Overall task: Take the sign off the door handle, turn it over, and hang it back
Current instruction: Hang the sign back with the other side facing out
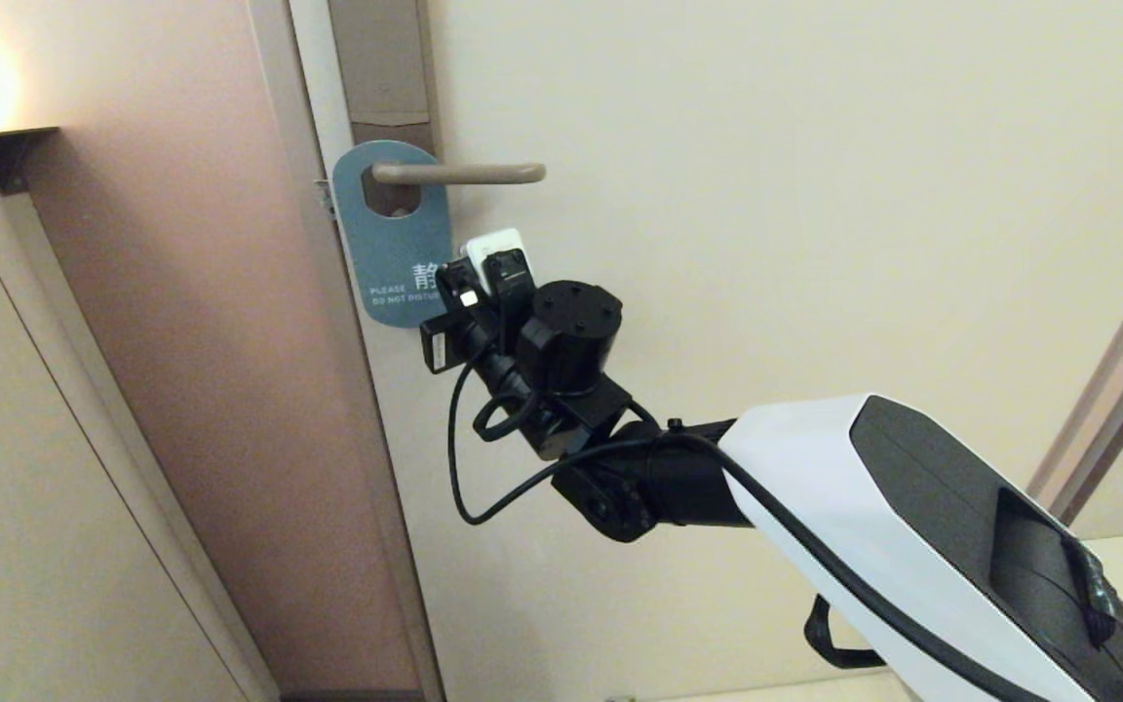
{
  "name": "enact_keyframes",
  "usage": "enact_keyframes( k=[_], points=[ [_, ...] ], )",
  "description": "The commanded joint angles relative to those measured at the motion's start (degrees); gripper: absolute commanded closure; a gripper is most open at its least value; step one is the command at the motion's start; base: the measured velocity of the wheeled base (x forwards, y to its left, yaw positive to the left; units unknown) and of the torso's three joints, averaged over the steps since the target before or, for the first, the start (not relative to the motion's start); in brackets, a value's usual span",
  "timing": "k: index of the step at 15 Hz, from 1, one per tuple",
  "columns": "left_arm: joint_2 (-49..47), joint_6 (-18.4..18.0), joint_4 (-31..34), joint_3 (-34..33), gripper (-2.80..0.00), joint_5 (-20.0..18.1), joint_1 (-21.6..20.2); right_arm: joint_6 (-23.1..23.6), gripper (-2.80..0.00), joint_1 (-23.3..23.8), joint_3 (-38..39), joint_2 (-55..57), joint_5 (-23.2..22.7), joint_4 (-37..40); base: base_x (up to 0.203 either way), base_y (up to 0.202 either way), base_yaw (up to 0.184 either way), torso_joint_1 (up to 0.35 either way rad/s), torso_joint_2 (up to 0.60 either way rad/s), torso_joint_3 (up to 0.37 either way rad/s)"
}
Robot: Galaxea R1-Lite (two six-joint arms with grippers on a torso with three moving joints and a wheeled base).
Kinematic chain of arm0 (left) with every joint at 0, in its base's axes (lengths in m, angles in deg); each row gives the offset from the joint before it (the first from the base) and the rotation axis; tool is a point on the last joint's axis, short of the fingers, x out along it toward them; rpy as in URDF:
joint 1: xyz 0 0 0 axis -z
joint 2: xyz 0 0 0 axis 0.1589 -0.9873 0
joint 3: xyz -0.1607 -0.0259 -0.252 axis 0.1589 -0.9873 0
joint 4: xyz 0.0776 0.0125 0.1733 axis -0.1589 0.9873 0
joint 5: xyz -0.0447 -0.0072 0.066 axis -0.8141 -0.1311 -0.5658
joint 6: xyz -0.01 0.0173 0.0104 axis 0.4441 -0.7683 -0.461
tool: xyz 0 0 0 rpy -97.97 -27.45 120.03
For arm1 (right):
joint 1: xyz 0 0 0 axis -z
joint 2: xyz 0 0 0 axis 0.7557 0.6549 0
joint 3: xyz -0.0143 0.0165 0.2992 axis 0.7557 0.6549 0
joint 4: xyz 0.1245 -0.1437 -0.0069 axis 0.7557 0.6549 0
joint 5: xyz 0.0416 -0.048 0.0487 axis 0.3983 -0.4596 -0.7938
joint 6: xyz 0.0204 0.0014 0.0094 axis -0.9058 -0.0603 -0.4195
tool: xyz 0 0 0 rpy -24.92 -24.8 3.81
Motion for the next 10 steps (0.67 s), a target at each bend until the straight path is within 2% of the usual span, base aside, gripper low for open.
enact_keyframes(
  k=[1,10],
  points=[
    [-0.1,0.0,0.0,0.0,0.00,0.0,0.0,0.1,0.00,0.0,2.6,-2.4,0.0,-0.3,0.000,0.000,0.000,0.000,0.00,0.000],
    [-0.1,0.0,0.0,0.0,0.00,0.0,0.0,0.8,0.00,-0.4,16.4,-15.3,0.1,-0.3,0.000,0.000,0.000,0.000,0.00,0.000]
  ],
)
